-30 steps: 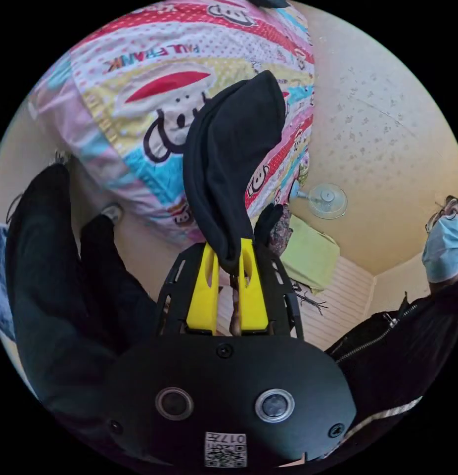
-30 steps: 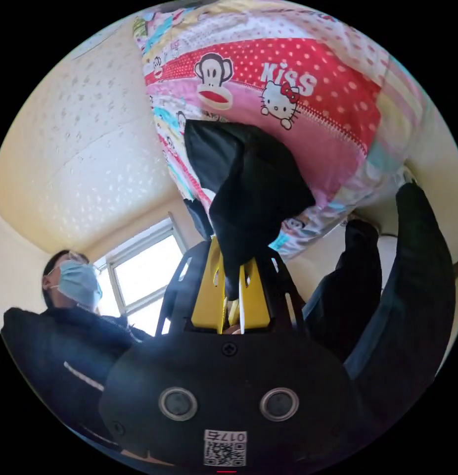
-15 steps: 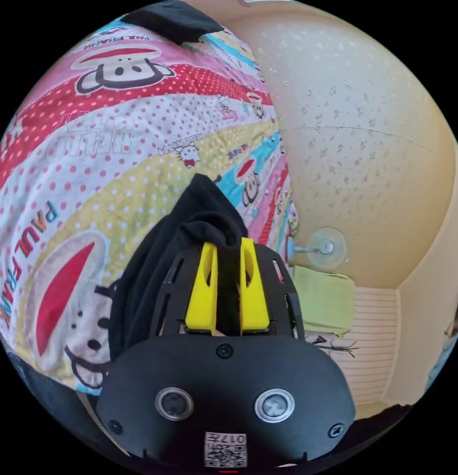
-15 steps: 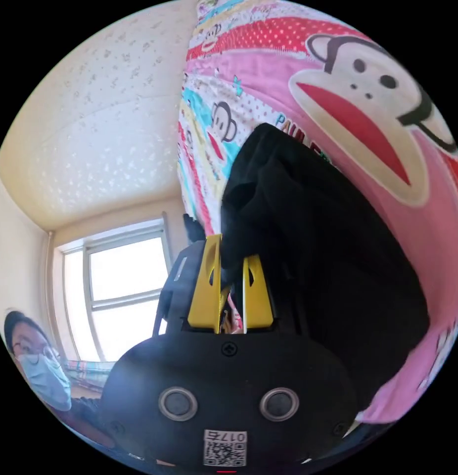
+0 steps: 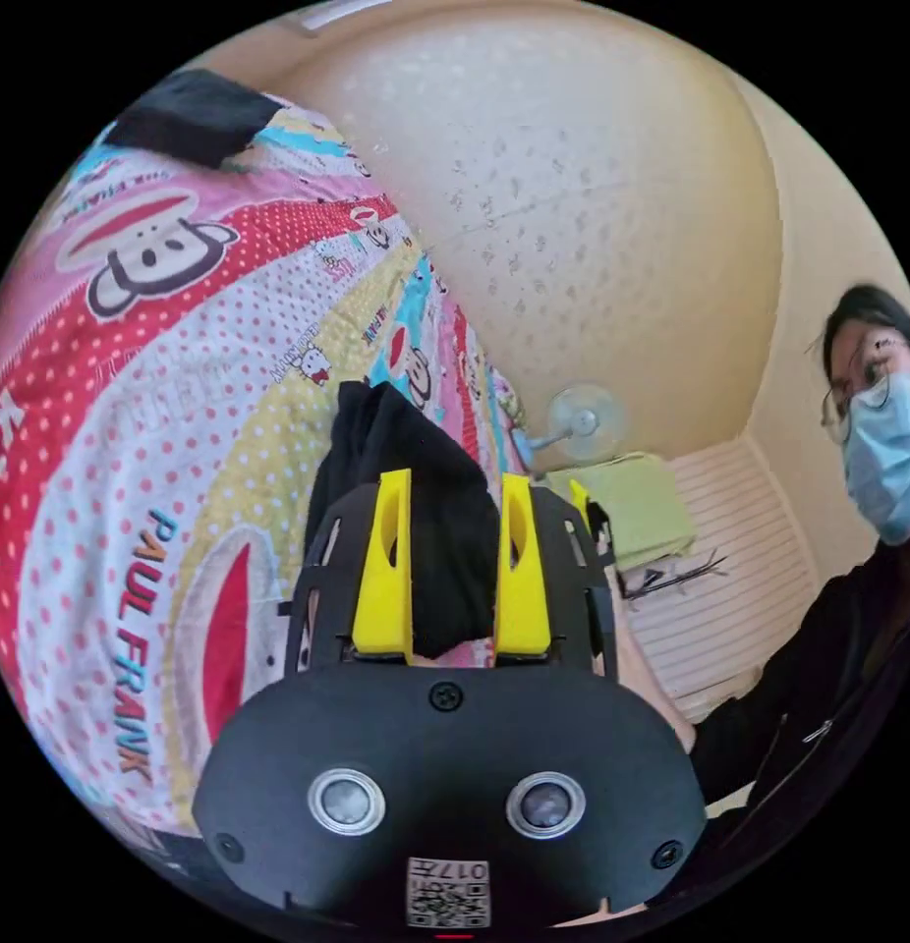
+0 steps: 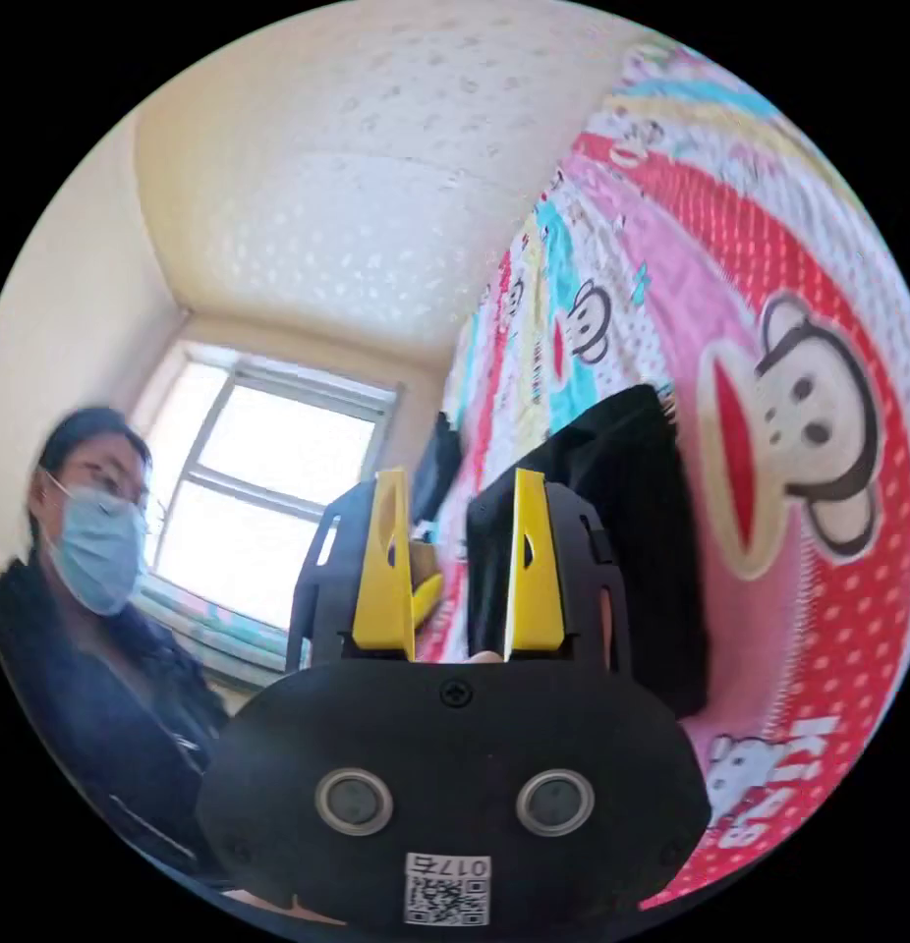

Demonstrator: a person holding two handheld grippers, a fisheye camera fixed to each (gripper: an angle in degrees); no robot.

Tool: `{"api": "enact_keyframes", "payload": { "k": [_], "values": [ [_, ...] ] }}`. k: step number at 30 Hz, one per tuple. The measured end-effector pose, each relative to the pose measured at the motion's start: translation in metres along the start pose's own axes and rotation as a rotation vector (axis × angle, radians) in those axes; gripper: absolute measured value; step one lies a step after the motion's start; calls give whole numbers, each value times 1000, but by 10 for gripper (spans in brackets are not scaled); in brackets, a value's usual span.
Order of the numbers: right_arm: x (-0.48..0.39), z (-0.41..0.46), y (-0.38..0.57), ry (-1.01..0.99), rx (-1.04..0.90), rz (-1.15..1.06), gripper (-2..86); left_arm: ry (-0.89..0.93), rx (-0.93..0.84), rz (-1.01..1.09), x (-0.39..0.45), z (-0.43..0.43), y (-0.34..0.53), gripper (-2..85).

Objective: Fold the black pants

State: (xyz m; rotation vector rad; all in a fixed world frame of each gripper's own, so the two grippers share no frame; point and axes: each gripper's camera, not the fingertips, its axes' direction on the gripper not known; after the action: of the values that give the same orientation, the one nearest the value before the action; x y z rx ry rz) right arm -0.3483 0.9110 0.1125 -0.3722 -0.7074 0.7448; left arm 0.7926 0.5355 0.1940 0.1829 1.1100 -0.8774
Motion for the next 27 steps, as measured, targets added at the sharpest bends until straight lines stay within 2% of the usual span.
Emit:
{"api": "enact_keyframes", "payload": {
  "k": [2,6,8,10,12,13,16,19,21,22,23,24,25,27],
  "values": [
    [-21,5,-6,207,-17,-126,148,-36,1,57,-7,7,-13,137],
    [-26,42,-33,443,-124,-183,143,-1,-28,57,-40,45,-58,149],
    [1,77,-53,382,-278,-114,132,42,-92,50,-52,70,-76,140],
    [19,93,-65,345,-371,-19,115,153,-182,56,-61,93,-91,96],
    [9,79,-73,259,-274,-25,83,222,-172,17,-65,97,-102,37],
    [-6,69,-79,193,-234,-78,64,237,-158,25,-62,93,-105,35],
    [-28,60,-98,185,-227,-173,54,241,-117,128,-41,74,-122,33],
    [13,83,-120,177,-321,-177,61,155,-165,54,-67,89,-136,37],
    [71,99,-125,97,-363,-27,72,167,-224,-67,-115,117,-135,44],
    [101,96,-128,-84,-327,82,79,226,-225,-113,-127,120,-134,47],
    [113,78,-130,-203,-219,131,85,367,-195,-178,-145,119,-133,56],
    [113,66,-130,-239,-155,128,88,467,-139,-188,-153,108,-132,65],
    [107,40,-131,-281,-67,98,91,486,-124,-181,-154,101,-131,71],
    [86,9,-127,-276,-53,24,97,440,-138,-115,-150,71,-124,95]
  ]
}}
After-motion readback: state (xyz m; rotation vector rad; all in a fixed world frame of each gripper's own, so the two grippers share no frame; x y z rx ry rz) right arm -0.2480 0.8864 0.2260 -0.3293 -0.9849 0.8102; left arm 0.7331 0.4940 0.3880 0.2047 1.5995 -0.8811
